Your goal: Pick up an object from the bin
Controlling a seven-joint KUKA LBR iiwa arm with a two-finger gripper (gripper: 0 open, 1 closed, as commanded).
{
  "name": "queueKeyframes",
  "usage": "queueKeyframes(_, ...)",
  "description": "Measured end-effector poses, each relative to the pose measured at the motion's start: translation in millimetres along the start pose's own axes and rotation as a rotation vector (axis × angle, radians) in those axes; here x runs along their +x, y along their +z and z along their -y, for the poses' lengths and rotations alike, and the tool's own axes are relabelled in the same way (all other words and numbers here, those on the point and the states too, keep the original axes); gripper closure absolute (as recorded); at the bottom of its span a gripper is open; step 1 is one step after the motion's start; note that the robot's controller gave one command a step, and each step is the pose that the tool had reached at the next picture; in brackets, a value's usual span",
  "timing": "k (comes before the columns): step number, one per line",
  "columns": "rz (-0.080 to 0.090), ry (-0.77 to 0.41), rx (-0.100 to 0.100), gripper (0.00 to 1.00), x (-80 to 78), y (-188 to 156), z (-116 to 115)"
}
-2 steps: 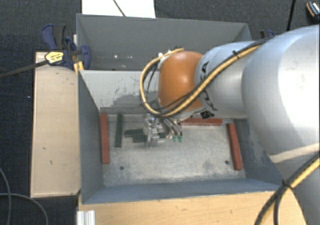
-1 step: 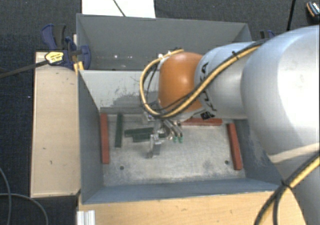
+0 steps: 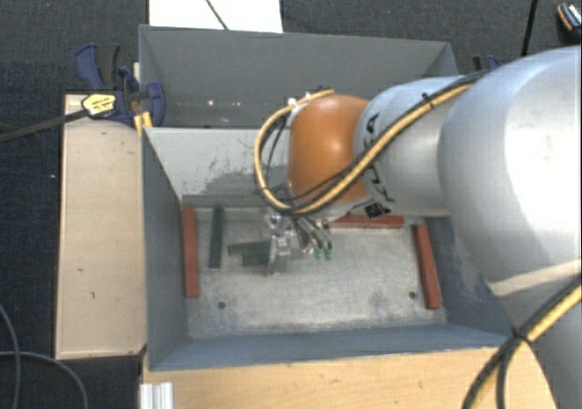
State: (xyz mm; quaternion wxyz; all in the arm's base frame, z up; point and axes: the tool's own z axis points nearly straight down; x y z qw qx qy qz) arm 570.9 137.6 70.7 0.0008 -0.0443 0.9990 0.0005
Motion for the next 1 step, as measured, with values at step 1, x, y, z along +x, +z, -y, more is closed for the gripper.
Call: queueKeyframes(1,0.009,-0.011,-0.001,1.0,2.1,-136.0,-14.5)
